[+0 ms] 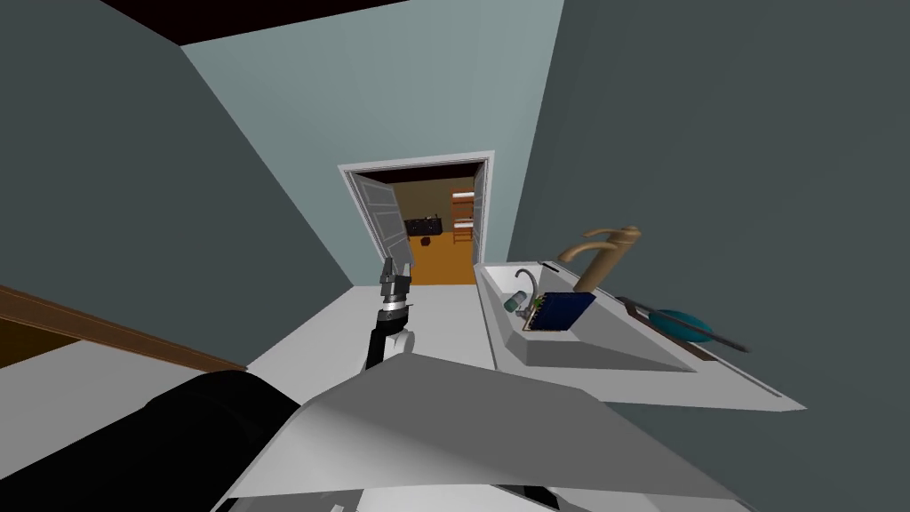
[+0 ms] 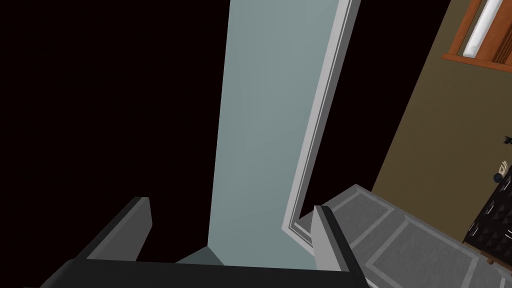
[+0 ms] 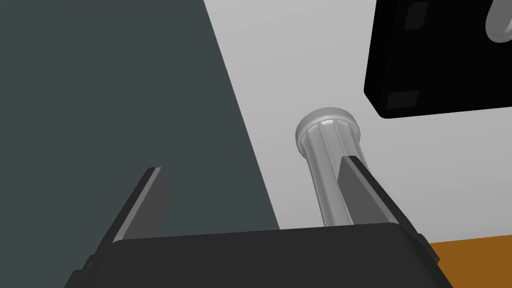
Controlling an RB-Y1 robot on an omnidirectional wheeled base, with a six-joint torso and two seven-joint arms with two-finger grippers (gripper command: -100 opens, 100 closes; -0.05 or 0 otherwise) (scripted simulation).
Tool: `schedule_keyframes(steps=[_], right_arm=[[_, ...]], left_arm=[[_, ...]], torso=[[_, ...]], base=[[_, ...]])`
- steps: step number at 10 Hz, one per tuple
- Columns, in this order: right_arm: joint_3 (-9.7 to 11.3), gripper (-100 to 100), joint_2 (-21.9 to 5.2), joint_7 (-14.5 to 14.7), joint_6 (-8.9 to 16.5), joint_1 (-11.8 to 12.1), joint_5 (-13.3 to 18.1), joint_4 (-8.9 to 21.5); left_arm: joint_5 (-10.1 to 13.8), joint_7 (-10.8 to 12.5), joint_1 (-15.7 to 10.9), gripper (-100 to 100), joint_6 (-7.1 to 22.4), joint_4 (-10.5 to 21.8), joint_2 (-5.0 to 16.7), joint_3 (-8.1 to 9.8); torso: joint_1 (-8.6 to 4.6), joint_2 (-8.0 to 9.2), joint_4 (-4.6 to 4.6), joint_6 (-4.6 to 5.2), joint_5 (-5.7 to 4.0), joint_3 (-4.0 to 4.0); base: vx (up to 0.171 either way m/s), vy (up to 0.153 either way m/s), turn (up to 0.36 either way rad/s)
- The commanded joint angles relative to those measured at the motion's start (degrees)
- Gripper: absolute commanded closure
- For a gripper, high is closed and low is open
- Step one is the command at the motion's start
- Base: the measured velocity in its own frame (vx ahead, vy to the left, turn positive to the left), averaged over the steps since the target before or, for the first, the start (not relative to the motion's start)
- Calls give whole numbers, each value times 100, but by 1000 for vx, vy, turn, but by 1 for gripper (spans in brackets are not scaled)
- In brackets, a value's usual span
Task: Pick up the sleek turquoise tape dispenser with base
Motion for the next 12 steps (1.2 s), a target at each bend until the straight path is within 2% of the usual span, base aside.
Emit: schedule_keyframes(steps=[1,2,3,5,7,9,10,11,12], right_arm=[[15,-100,-270,-27,-165,42,-45,286],[15,-100,-270,-27,-165,42,-45,416],[43,-100,-506,-77,-257,63,-78,662],[43,-100,-506,-77,-257,63,-78,690],[86,-100,-934,-170,-438,93,-149,1147],[86,-100,-941,-170,-438,93,-149,1187],[101,-100,-1139,-212,-526,101,-185,1386],[101,-100,-1139,-212,-526,101,-185,1405],[113,-100,-1322,-249,-609,104,-221,1589]], left_arm=[[0,0,0,0,0,0,0,0],[0,0,0,0,0,0,0,0],[0,0,1,0,0,0,0,0],[0,0,0,0,0,0,0,0],[0,0,0,0,0,0,0,0],[0,0,1,0,0,0,0,0],[0,0,0,0,0,0,0,0],[0,0,0,0,0,0,0,0],[0,0,0,0,0,0,0,0]], torso=[[0,0,0,0,0,0],[8,-17,-4,-5,3,-10],[9,-21,-5,-1,3,-13],[10,-20,-5,-2,3,-12],[1,-6,-1,-5,1,-4],[10,-30,-8,0,3,-19],[0,-8,-3,2,0,-6],[1,-11,-3,-7,1,-7],[1,-7,-2,3,-1,-5]], base=[[110,69,133],[113,66,69],[122,78,125],[63,41,31],[107,60,180],[97,39,25],[73,34,164],[73,32,85],[106,56,118]])
